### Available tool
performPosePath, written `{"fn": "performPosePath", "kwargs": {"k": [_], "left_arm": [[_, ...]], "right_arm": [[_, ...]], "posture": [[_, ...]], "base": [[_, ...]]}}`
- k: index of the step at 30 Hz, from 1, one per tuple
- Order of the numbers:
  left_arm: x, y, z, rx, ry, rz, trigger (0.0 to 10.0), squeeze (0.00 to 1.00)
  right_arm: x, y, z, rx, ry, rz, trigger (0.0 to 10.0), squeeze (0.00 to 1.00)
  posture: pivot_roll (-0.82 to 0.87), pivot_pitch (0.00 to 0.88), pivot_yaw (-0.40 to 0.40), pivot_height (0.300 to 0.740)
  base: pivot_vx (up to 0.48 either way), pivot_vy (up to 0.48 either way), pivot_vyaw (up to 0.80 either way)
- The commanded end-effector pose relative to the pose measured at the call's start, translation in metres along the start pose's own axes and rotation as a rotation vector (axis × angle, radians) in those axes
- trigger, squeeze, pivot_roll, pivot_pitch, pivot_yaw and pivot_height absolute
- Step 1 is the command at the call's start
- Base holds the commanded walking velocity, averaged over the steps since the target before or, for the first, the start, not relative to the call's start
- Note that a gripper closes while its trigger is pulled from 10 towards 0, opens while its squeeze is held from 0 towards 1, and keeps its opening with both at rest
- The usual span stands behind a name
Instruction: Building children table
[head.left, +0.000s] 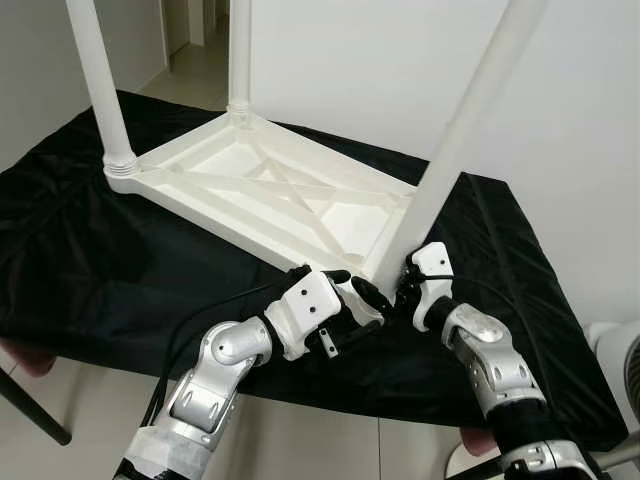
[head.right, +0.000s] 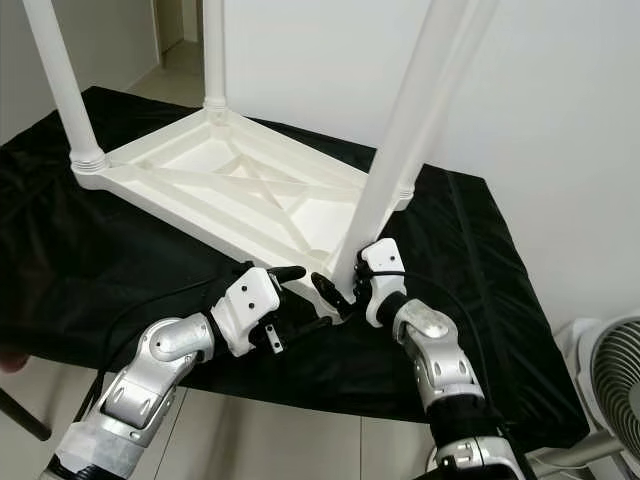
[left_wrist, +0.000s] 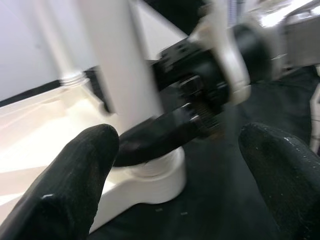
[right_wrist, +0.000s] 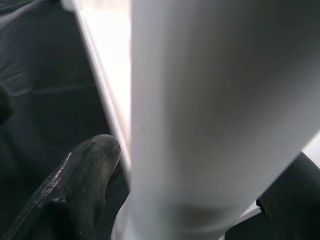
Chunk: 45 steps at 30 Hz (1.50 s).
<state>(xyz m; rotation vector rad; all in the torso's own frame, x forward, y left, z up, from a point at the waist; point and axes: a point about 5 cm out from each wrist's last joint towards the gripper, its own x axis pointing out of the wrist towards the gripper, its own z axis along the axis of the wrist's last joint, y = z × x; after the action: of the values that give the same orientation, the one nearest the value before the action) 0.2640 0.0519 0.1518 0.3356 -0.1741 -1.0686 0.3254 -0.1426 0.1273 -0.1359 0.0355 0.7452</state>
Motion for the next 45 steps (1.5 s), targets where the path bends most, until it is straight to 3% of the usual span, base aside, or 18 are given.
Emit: {"fn": "performPosePath", "kwargs": {"k": [1,2,3,14,15,16,17,18,22,28,29,33,35,38,40,45], "left_arm": [[0.001,-0.008,0.0,-0.022,0.004,-0.047,10.0,0.0],[0.001,-0.008,0.0,-0.022,0.004,-0.047,10.0,0.0],[-0.002,-0.008,-0.002,-0.033,0.012,-0.047,10.0,0.0],[-0.009,-0.004,-0.005,-0.031,0.038,-0.025,10.0,0.0],[-0.009,-0.004,-0.006,-0.028,0.038,-0.027,10.0,0.0],[-0.008,-0.004,-0.006,-0.025,0.04,-0.029,10.0,0.0],[-0.008,-0.004,-0.006,-0.025,0.04,-0.029,10.0,0.0],[-0.008,-0.005,-0.007,-0.025,0.043,-0.03,10.0,0.0],[-0.006,-0.003,-0.008,-0.056,0.047,0.0,10.0,0.0],[-0.004,0.005,-0.007,-0.099,0.057,0.071,10.0,0.0],[-0.005,0.007,-0.009,-0.108,0.079,0.075,10.0,0.0],[-0.005,0.009,-0.009,-0.108,0.084,0.075,10.0,0.0],[-0.006,0.012,-0.009,-0.097,0.083,0.079,10.0,0.0],[-0.007,0.013,-0.009,-0.096,0.083,0.082,10.0,0.0],[-0.008,0.016,-0.009,-0.087,0.086,0.09,10.0,0.0],[-0.01,0.024,-0.009,-0.068,0.095,0.119,10.0,0.0]], "right_arm": [[0.004,0.003,-0.007,0.001,0.039,0.067,4.4,0.0],[0.004,0.003,-0.007,0.001,0.039,0.067,4.4,0.0],[0.005,0.003,-0.01,-0.002,0.048,0.078,0.0,0.0],[0.0,-0.004,-0.019,0.022,0.057,0.067,0.0,0.0],[-0.001,-0.005,-0.019,0.033,0.054,0.059,2.7,0.0],[-0.001,-0.007,-0.019,0.039,0.052,0.045,6.2,0.0],[-0.001,-0.007,-0.019,0.039,0.052,0.045,6.2,0.0],[-0.002,-0.009,-0.019,0.043,0.048,0.027,10.0,0.0],[-0.004,-0.015,-0.02,0.061,0.058,-0.099,10.0,0.0],[-0.004,-0.009,-0.016,0.105,0.04,-0.21,10.0,0.0],[-0.002,-0.003,-0.013,0.094,0.036,-0.28,10.0,0.0],[-0.001,0.002,-0.011,0.112,0.031,-0.348,10.0,0.0],[-0.001,0.008,-0.005,0.138,0.006,-0.477,10.0,0.0],[-0.002,0.012,-0.003,0.14,0.004,-0.532,10.0,0.0],[-0.005,0.023,-0.001,0.15,-0.001,-0.646,10.0,0.0],[-0.002,0.047,-0.001,0.197,-0.003,-0.726,10.0,0.0]], "posture": [[0.04,0.0,-0.143,0.74],[0.04,0.0,-0.143,0.74],[0.04,0.0,-0.147,0.74],[0.05,0.0,-0.15,0.74],[0.04,0.0,-0.149,0.74],[0.04,0.0,-0.149,0.74],[0.04,0.0,-0.149,0.74],[0.03,0.0,-0.148,0.74],[0.03,0.0,-0.15,0.74],[0.02,0.0,-0.148,0.74],[0.02,0.0,-0.148,0.74],[0.02,0.0,-0.149,0.74],[0.02,0.0,-0.156,0.74],[0.02,0.0,-0.157,0.74],[0.02,0.0,-0.163,0.74],[0.02,0.0,-0.163,0.74]], "base": [[0.0,0.0,0.0],[0.0,0.0,0.0],[0.0,0.0,0.0],[0.0,0.0,0.0],[0.0,0.0,0.0],[0.0,0.0,0.0],[0.0,0.0,0.0],[0.0,0.0,0.0],[0.0,0.0,0.0],[0.0,0.0,0.0],[0.0,0.0,0.0],[0.0,0.0,0.0],[0.0,0.0,0.0],[0.0,0.0,0.0],[0.0,0.0,0.0],[0.0,0.0,0.0]]}}
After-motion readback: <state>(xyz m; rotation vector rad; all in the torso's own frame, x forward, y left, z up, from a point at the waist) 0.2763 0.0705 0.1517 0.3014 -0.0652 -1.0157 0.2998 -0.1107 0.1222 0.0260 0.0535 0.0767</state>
